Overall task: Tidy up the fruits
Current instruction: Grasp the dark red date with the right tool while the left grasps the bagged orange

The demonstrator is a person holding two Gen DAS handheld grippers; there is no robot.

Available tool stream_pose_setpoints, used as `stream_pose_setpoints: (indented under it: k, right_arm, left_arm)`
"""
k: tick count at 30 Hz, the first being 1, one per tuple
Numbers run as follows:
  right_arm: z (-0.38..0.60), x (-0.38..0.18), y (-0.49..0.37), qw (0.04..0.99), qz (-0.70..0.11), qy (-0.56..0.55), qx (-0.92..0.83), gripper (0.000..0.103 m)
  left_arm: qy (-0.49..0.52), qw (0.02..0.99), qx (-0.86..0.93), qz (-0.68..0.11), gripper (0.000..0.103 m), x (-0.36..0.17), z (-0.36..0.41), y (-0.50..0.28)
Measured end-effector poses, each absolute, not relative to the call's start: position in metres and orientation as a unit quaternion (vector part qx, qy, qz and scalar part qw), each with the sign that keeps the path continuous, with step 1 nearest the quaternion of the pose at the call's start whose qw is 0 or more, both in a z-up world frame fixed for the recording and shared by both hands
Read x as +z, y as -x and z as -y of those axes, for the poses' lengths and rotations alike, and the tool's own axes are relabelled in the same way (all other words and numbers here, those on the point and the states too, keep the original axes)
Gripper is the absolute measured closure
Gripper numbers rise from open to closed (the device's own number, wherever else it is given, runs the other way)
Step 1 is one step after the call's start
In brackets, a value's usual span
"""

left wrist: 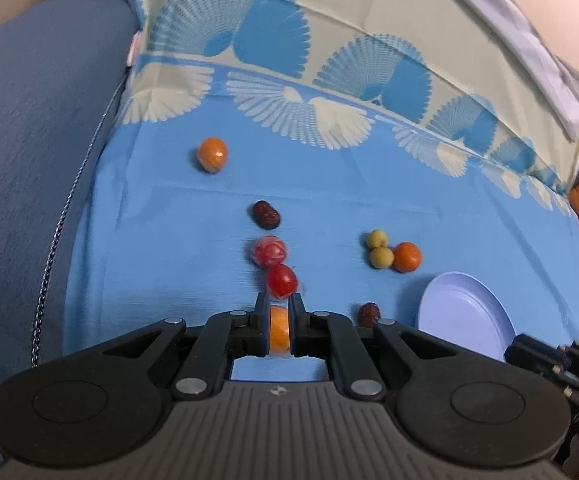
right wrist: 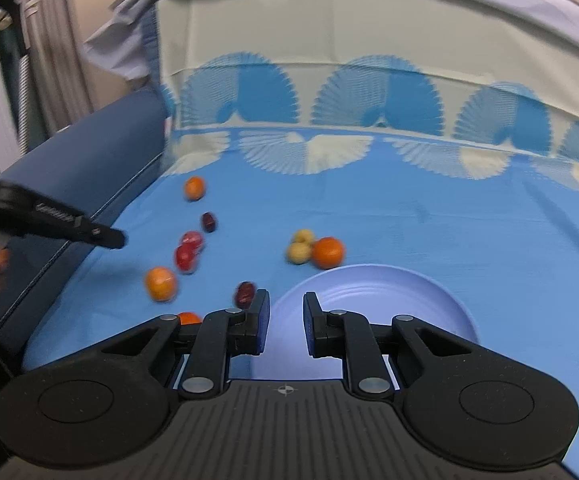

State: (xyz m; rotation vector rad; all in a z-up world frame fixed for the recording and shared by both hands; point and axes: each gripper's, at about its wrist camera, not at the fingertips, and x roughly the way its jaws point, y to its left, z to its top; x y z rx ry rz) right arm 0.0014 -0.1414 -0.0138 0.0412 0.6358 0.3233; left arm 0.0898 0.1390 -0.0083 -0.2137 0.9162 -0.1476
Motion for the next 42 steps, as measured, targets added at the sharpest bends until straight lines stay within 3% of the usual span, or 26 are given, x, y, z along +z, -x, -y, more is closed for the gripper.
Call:
stream_pose_setpoints:
  k: [4, 6, 8, 9, 14, 20, 25, 26, 27, 40, 42]
  right_arm:
    - [0.126, -0.021, -0.012, 0.933, -0.319, -0.010, 0.166, 0.083]
    - [0.118, -0.025, -0.024, 0.931, -0.324, -0.006, 0.171, 0.083]
    - [0.109, -0.031, -0.036, 0.928, -0.331, -0.002, 0.172, 0.082]
    - [0.104, -0.034, -0.043, 0.928, -0.333, -0.002, 0.170, 0.079]
    - [0.083, -0.053, -0.075, 0.924, -0.345, 0.007, 0.163, 0.068]
    - [0.058, -0.075, -0.100, 0.914, -0.369, 0.032, 0.165, 0.066]
    - [0.048, -0.094, -0.111, 0.900, -0.400, 0.056, 0.165, 0.066]
    - [0.047, -0.096, -0.111, 0.899, -0.402, 0.056, 0.166, 0.069]
    - [0.047, -0.095, -0.111, 0.900, -0.400, 0.058, 0.166, 0.079]
    - [0.063, -0.078, -0.101, 0.908, -0.383, 0.039, 0.165, 0.079]
    - [0.067, -0.069, -0.097, 0.909, -0.378, 0.038, 0.169, 0.079]
  left_arm:
    - [0.106, 0.881, -0.067, -0.455, 0.088, -0.014, -0.140, -0.093]
    - [0.105, 0.876, -0.068, -0.466, 0.077, -0.018, -0.140, -0.095]
    - [0.106, 0.874, -0.064, -0.470, 0.055, -0.021, -0.139, -0.098]
    - [0.105, 0.874, -0.059, -0.470, 0.052, -0.022, -0.139, -0.099]
    - [0.079, 0.878, -0.046, -0.470, 0.051, -0.030, -0.127, -0.109]
    - [0.065, 0.881, -0.031, -0.467, 0.051, -0.038, -0.120, -0.115]
    - [0.067, 0.875, -0.034, -0.478, 0.049, -0.043, -0.116, -0.119]
    - [0.062, 0.873, -0.034, -0.482, 0.049, -0.045, -0.113, -0.120]
    - [0.056, 0.872, -0.034, -0.486, 0.049, -0.046, -0.111, -0.121]
    - [0.026, 0.854, -0.035, -0.519, 0.047, -0.065, -0.098, -0.126]
    - [0.014, 0.851, -0.036, -0.524, 0.052, -0.067, -0.094, -0.126]
